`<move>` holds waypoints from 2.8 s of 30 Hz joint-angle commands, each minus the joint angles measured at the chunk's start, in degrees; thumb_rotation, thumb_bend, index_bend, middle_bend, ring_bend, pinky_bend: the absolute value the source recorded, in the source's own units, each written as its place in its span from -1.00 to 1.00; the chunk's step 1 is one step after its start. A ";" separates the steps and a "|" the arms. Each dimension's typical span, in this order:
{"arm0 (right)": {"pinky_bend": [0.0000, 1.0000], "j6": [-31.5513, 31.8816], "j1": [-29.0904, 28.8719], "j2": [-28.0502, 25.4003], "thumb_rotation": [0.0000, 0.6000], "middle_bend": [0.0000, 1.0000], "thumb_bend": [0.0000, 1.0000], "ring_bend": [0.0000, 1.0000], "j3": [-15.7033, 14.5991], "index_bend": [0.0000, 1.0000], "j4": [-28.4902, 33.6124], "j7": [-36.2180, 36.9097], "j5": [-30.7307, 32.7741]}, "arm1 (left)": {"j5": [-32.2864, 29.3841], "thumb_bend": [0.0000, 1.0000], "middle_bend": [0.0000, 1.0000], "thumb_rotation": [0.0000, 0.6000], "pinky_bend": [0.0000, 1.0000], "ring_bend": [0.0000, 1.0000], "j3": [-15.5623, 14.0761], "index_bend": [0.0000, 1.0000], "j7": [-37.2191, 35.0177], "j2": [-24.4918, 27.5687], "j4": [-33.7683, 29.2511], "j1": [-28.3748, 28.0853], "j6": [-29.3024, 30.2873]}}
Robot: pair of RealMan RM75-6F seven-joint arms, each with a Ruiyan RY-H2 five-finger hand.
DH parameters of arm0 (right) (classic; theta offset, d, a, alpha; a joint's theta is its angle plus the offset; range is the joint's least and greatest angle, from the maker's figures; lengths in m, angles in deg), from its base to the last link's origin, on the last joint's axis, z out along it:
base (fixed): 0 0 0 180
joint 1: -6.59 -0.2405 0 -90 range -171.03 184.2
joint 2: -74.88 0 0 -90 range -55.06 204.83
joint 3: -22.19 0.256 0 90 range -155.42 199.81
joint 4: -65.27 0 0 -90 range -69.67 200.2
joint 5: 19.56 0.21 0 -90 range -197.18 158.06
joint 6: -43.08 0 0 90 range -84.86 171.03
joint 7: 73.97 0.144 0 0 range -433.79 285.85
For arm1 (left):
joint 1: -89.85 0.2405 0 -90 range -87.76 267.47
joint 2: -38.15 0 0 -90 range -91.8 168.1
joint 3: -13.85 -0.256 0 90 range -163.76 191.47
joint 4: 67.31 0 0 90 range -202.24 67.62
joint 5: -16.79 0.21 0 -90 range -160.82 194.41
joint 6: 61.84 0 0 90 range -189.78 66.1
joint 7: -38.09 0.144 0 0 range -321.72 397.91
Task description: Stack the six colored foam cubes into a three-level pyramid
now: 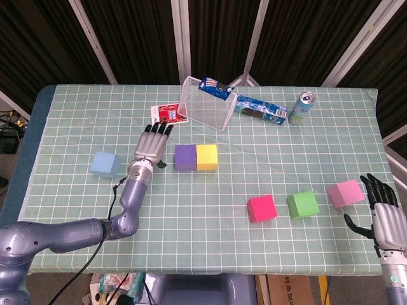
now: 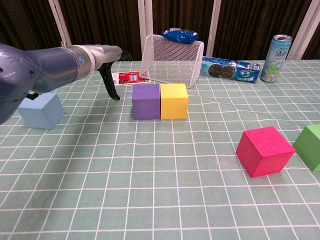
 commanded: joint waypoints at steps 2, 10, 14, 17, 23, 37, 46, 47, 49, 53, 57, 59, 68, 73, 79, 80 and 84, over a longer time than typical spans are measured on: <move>-1.00 -0.01 -0.01 0.00 1.00 -1.00 -0.38 -1.00 0.05 -1.00 0.01 0.01 0.07 | -0.13 -0.76 -0.99 1.00 -0.82 -1.00 -0.15 -1.00 0.57 -0.68 1.42 -0.42 -0.29; -1.00 -0.25 -0.08 0.08 1.00 -1.00 -0.38 -1.00 0.20 -1.00 -0.06 0.14 0.44 | -0.05 -0.55 -0.99 1.00 -0.82 -1.00 0.45 -1.00 0.57 -3.98 6.51 -1.78 -1.47; -1.00 -0.48 -0.16 0.07 1.00 -1.00 -0.38 -1.00 0.31 -1.00 -0.07 0.30 0.73 | 0.00 -0.49 -0.99 1.00 -0.82 -1.00 0.80 -1.00 0.55 -5.91 9.46 -2.51 -2.51; -1.00 -0.51 -0.15 0.04 1.00 -1.00 -0.38 -1.00 0.35 -1.00 -0.08 0.47 0.79 | 0.61 -0.44 -0.99 1.00 -0.82 -1.00 0.97 -1.00 0.57 -7.21 11.39 -3.16 -3.19; -1.00 -0.75 -0.18 -0.04 1.00 -1.00 -0.38 -1.00 0.50 -1.00 0.09 0.93 1.14 | 1.12 -0.28 -0.99 1.00 -0.82 -1.00 1.27 -1.00 1.18 -9.55 14.90 -4.25 -4.38; -1.00 -0.82 0.04 -0.48 1.00 -1.00 -0.38 -1.00 0.64 -1.00 0.21 1.71 1.58 | 0.80 -0.27 -0.99 1.00 -0.82 -1.00 2.58 -1.00 2.83 -13.08 20.07 -5.81 -5.90; -1.00 -0.97 0.15 -0.73 1.00 -1.00 -0.38 -1.00 0.55 -1.00 0.33 1.69 1.69 | 1.50 -0.40 -0.99 1.00 -0.82 -1.00 2.99 -1.00 2.67 -13.50 20.17 -5.17 -5.68; -1.00 -0.99 0.16 -0.76 1.00 -1.00 -0.38 -1.00 0.50 -1.00 0.35 1.65 1.66 | 1.71 -0.45 -0.99 1.00 -0.82 -1.00 2.97 -1.00 2.59 -13.16 19.62 -4.85 -5.39; -1.00 -1.07 0.17 -0.83 1.00 -1.00 -0.38 -1.00 0.43 -1.00 0.40 1.60 1.62 | 2.35 -0.51 -0.99 1.00 -0.82 -1.00 2.85 -1.00 2.23 -12.17 18.01 -3.98 -4.49; -1.00 -1.04 0.19 -0.85 1.00 -1.00 -0.38 -1.00 0.37 -1.00 0.38 1.43 1.54 | 4.09 -0.58 -0.99 1.00 -0.82 -1.00 2.75 -1.00 0.43 -8.68 11.98 -1.22 -1.78; -1.00 -1.31 0.11 -0.84 1.00 -1.00 -0.38 -1.00 0.31 -1.00 0.47 1.05 1.67 | 6.58 -0.63 -0.99 1.00 -0.84 -1.00 2.65 -1.00 -2.08 -3.12 2.43 2.57 2.18; -1.00 -1.36 0.03 -0.78 1.00 -1.00 -0.38 -1.00 0.30 -1.00 0.45 0.57 1.72 | 8.57 -0.67 -0.99 1.00 -0.85 -1.00 2.19 -1.00 -3.32 0.05 -3.13 4.68 4.51; -1.00 -0.75 0.01 -1.08 1.00 -1.00 -0.38 -1.00 0.34 -1.00 1.34 -2.21 1.71 | 19.12 -0.84 -1.00 1.00 -0.85 -1.00 -2.39 -1.00 -8.86 13.42 -26.64 15.60 16.07; -1.00 -0.71 -0.11 -2.08 1.00 -1.00 -0.40 -1.00 0.49 -1.00 3.48 -3.94 1.95 | 26.96 -0.85 -1.00 1.00 -0.87 -1.00 -6.54 -1.00 -11.70 18.90 -35.42 21.90 22.72; -1.00 -0.48 -0.85 -2.88 1.00 -1.00 -0.50 -1.00 0.34 -1.00 6.30 -7.18 0.29 | 35.78 -0.85 -1.00 1.00 -0.88 -1.00 -11.31 -1.00 -15.89 23.37 -41.63 29.36 29.81; -1.00 -0.69 -1.11 -2.88 1.00 -1.00 -0.51 -1.00 0.22 -1.00 6.89 -7.83 -0.09 | 36.77 -0.85 -1.00 1.00 -0.88 -1.00 -11.90 -1.00 -16.52 23.97 -42.30 30.42 30.64; -1.00 -2.87 -2.88 -2.35 1.00 -1.00 -0.51 -1.00 -0.68 -1.00 9.46 -12.16 -1.76 | 40.10 -0.85 -1.00 1.00 -0.88 -1.00 -13.43 -1.00 -17.95 26.58 -44.53 33.41 32.47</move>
